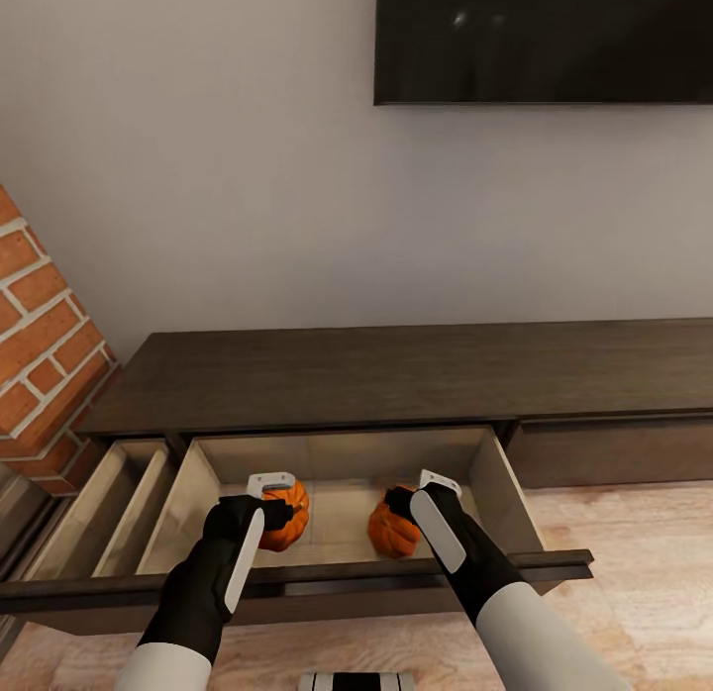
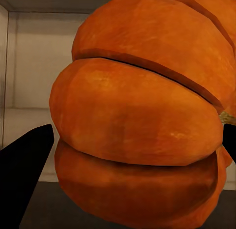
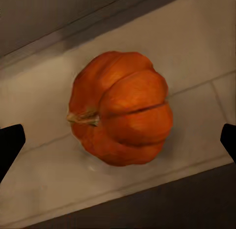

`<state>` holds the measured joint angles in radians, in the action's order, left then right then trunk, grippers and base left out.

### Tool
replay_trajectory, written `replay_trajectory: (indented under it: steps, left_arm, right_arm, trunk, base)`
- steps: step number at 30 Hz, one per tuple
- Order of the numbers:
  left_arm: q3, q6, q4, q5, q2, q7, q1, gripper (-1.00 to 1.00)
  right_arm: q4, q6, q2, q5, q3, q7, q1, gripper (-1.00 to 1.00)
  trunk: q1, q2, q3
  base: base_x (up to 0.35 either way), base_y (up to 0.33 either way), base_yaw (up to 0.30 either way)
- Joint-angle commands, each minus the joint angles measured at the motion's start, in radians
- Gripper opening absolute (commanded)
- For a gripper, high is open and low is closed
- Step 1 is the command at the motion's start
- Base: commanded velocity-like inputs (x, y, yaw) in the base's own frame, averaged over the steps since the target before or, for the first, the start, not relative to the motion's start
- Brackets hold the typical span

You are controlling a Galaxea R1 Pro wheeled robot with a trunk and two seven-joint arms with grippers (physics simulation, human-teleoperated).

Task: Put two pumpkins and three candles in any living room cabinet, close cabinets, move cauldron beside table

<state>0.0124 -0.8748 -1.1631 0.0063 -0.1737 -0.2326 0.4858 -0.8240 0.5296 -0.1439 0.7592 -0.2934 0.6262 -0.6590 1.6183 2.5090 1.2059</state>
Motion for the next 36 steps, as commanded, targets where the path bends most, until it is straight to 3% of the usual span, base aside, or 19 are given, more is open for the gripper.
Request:
replay_trajectory:
  steps: [1,4,5,13,18,19,22,36]
  left_arm:
    - [0.002,-0.004,-0.002,0.001,-0.001,-0.001,0.000,-1.00]
    - [0.001,-0.003,-0.004,0.001,-0.001,0.001,0.000,-1.00]
    - [0.001,-0.003,-0.004,0.001,-0.001,0.001,0.000,1.00]
    - [0.000,-0.003,-0.004,0.001,-0.001,0.001,0.000,1.00]
    - [0.000,-0.006,-0.004,0.008,-0.001,-0.001,0.000,1.00]
    - [-0.002,-0.011,-0.004,0.073,-0.001,-0.006,0.000,1.00]
    - [-0.006,-0.013,-0.004,0.101,-0.001,-0.008,0.000,1.00]
    - [-0.006,-0.014,-0.004,0.107,-0.001,-0.010,0.000,1.00]
  right_arm:
    - [-0.001,0.002,0.001,0.008,-0.003,0.008,-0.001,1.00]
    - [-0.001,0.003,0.001,0.009,-0.003,0.007,-0.001,1.00]
    - [-0.001,0.003,0.001,0.009,-0.003,0.007,-0.001,1.00]
    - [-0.001,0.003,0.001,0.010,-0.003,0.007,-0.001,1.00]
    - [-0.001,0.003,0.002,0.010,-0.003,0.007,-0.001,1.00]
    - [-0.001,0.003,0.003,0.011,-0.003,0.007,-0.001,1.00]
    - [-0.001,0.003,0.003,0.015,-0.003,0.006,0.000,1.00]
    - [-0.009,-0.005,0.009,0.020,-0.002,0.004,0.001,1.00]
  trunk:
    - [0.000,0.000,0.001]
    - [0.000,0.000,0.001]
    - [0.000,0.000,0.001]
    - [0.000,0.000,0.001]
    - [-0.002,-0.001,-0.018]
    - [-0.003,-0.001,-0.022]
    - [-0.004,-0.002,-0.034]
    - [-0.011,-0.005,-0.088]
  base:
    - [0.000,0.000,0.000]
    - [0.000,0.000,0.000]
    - [0.000,0.000,0.000]
    - [0.000,0.000,0.000]
    - [0.000,0.000,0.000]
    - [0.000,0.000,0.000]
    - [0.000,0.000,0.000]
    - [-0.044,0.000,0.000]
